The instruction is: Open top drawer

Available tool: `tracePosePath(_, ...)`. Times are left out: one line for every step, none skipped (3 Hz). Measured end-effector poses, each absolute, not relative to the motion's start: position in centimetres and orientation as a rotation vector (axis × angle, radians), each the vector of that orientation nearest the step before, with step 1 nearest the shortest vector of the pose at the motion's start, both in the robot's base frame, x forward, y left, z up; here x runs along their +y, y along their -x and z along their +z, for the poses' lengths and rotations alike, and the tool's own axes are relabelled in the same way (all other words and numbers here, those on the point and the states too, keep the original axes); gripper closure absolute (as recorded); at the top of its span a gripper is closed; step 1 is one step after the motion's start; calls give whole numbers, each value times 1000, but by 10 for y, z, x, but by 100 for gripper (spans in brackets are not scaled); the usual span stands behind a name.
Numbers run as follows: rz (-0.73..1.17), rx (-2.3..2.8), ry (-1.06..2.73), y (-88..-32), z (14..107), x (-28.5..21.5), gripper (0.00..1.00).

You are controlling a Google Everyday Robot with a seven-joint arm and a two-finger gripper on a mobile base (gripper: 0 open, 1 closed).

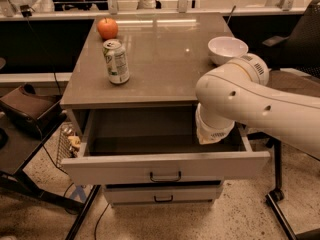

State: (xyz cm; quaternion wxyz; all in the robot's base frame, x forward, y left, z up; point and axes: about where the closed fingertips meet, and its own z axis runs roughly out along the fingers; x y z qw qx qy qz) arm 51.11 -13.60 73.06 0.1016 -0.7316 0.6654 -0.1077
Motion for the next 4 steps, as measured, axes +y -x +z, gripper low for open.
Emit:
tracePosePath(-348, 1957, 2162, -538, 704, -149, 100)
tracePosePath(-342, 2022, 2122, -562, 663, -171, 100)
tracePosePath(-327, 2037, 2125, -563, 652, -174, 100)
tracePosePath(-293, 2052, 2112, -558, 647, -174, 100)
